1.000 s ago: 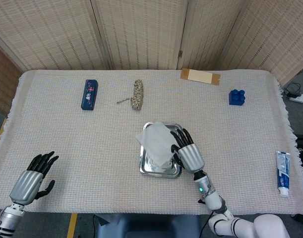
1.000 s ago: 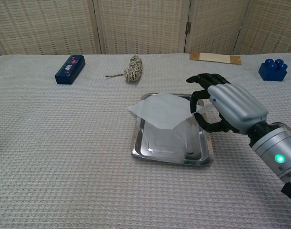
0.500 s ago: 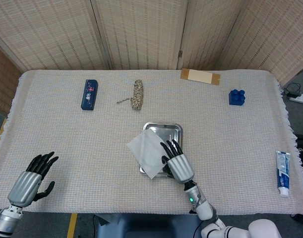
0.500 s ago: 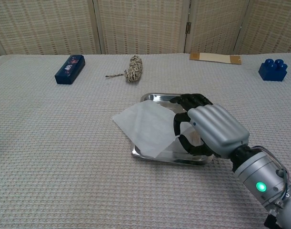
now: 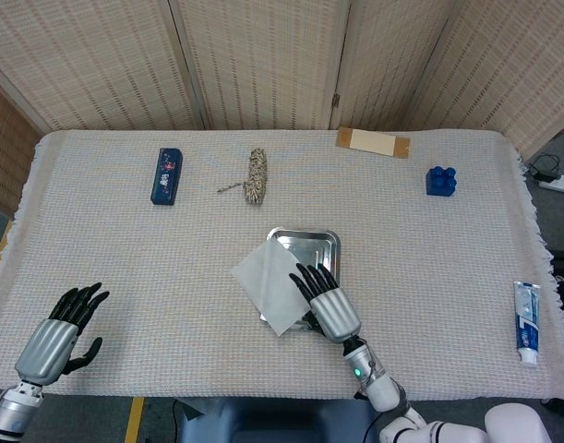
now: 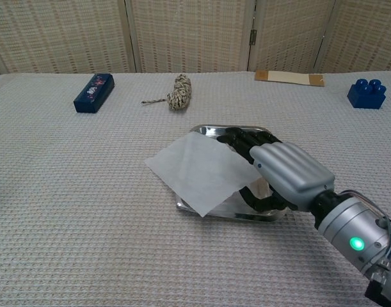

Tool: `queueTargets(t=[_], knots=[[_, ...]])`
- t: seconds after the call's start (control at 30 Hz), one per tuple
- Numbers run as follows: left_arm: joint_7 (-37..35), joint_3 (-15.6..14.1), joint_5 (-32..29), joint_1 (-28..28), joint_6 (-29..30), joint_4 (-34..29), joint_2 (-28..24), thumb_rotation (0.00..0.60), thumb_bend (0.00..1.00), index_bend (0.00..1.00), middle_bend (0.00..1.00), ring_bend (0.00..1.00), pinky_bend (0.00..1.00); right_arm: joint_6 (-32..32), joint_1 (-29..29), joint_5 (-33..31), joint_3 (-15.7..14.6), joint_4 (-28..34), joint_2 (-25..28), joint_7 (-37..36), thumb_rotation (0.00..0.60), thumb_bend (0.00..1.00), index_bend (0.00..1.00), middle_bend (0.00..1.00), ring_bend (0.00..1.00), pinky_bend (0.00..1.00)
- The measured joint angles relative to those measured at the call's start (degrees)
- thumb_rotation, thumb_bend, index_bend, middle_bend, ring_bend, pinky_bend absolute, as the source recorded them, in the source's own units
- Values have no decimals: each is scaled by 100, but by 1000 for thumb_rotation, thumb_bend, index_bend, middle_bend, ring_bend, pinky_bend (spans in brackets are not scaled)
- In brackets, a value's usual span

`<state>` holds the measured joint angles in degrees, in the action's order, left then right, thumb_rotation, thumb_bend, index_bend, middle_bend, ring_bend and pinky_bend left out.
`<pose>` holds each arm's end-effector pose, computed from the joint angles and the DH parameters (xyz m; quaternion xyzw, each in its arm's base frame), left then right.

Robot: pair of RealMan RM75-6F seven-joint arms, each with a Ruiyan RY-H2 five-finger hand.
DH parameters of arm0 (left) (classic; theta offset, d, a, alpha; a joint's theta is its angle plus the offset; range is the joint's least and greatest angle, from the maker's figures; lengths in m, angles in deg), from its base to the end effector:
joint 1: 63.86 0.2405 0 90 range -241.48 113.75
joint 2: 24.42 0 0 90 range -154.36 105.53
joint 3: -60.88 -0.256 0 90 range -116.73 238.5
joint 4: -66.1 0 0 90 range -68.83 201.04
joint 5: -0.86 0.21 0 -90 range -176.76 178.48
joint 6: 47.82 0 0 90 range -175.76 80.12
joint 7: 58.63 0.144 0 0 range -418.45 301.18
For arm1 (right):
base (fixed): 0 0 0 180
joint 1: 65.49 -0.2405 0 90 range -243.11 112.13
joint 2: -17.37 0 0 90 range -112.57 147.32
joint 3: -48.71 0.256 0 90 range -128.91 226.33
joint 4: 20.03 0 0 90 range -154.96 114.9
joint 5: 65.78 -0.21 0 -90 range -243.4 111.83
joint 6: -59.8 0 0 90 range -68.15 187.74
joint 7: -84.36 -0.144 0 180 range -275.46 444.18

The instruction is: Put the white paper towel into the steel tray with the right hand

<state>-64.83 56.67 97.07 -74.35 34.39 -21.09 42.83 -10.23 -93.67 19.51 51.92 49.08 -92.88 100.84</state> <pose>-0.2969 0.1817 0.1168 -0.6825 -0.3893 -0.4042 0.4682 -0.1566 -0.2518 -0.0997 0.7254 -0.3454 0.4403 0.4008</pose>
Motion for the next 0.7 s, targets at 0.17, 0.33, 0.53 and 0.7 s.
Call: queueTargets(t=[0.17, 0.33, 0.53, 0.7], knots=[[-10, 9, -22, -5, -19, 18, 5, 600, 527, 0, 0, 0, 0, 535, 30, -377, -161, 1121, 658, 562, 600, 578, 0, 0, 0, 0], [24, 10, -17, -2, -13, 15, 17, 600, 526, 0, 0, 0, 0, 1029, 27, -846, -324, 2035, 1278, 1161, 600, 578, 0, 0, 0, 0], [1, 14, -17, 2, 0, 15, 16, 600, 528, 0, 0, 0, 0, 1245, -6, -1054, -351, 2514, 1529, 1150, 600, 577, 0, 0, 0, 0], [-50, 17, -16, -2, 5, 18, 5, 600, 528, 0, 0, 0, 0, 1092, -61, -575, -182, 2602, 1645, 327, 600, 578, 0, 31, 0, 0]])
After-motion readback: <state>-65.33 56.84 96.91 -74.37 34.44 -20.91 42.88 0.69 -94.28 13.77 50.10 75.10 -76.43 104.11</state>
